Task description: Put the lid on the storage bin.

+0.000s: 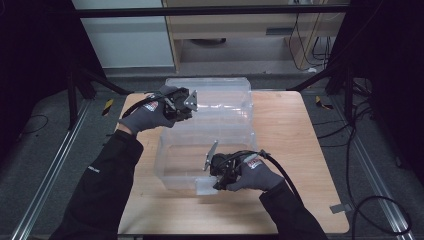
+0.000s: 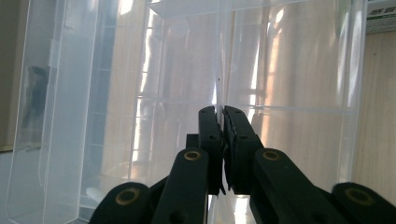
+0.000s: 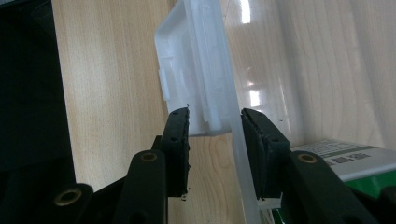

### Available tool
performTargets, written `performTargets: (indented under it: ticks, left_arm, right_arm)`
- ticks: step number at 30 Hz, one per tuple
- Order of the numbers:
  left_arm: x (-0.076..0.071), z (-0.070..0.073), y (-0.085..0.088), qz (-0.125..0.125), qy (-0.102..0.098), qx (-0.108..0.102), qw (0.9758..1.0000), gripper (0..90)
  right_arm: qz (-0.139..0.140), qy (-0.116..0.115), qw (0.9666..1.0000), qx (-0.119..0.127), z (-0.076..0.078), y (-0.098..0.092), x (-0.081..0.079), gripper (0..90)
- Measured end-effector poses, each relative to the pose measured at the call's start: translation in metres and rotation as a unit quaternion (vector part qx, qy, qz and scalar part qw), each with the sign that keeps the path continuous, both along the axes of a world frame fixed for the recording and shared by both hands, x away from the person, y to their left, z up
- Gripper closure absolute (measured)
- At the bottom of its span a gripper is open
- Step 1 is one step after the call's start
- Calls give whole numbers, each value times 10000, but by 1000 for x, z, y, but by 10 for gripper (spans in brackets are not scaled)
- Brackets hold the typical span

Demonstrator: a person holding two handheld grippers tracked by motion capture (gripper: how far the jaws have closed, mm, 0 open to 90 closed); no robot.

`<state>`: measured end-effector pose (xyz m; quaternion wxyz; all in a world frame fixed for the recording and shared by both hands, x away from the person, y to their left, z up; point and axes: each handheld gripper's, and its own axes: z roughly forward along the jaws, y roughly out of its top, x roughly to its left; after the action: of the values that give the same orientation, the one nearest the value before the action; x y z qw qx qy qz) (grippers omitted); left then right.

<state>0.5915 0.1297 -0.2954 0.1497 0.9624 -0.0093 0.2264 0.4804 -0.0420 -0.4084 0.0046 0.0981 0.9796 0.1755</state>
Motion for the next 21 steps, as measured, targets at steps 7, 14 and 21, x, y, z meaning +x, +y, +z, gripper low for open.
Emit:
performTargets:
  ticks: [7,14,21]
  left_arm:
    - [-12,1,2,-58,-40,-113,9999,865]
    - [-22,1,5,-110,-43,-212,9997,867]
    - [-37,1,7,-166,-78,-235,9996,866]
  right_arm:
    - [10,17,10000,5,0,0,1,634]
    - [34,-22,10000,-40,0,1,1,634]
    - [28,-1,10000,-34,0,0,1,634]
